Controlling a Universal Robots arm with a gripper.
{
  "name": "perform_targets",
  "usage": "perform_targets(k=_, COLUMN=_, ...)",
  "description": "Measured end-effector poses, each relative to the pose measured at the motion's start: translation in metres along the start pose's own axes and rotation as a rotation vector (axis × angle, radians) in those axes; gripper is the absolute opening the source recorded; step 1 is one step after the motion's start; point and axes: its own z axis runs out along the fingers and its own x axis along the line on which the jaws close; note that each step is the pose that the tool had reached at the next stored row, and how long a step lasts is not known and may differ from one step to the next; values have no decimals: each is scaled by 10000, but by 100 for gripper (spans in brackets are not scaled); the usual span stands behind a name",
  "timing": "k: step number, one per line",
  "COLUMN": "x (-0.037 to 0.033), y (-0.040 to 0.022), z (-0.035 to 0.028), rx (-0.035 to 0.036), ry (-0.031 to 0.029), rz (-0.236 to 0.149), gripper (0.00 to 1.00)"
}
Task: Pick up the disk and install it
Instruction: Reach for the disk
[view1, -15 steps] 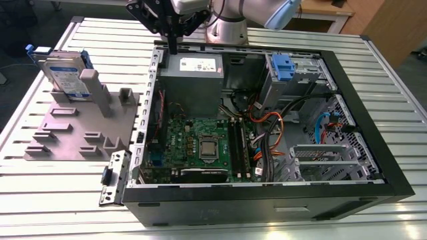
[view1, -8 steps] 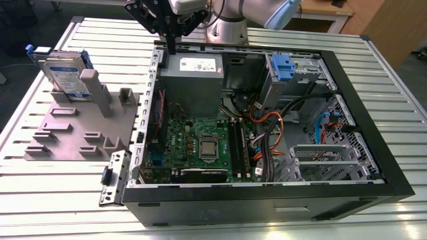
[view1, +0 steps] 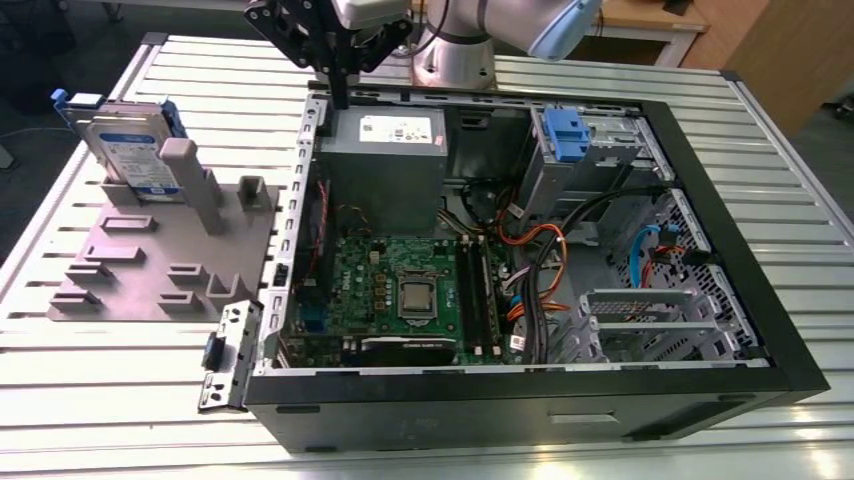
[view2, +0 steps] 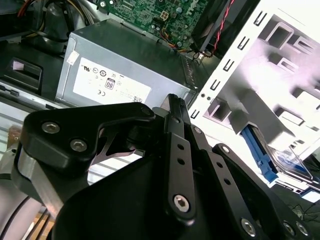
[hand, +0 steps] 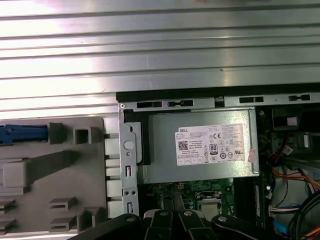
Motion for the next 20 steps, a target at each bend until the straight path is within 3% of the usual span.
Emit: perform_targets(k=20, x=107, y=-9, z=5, rx=0, ry=0, rz=-1, gripper=11)
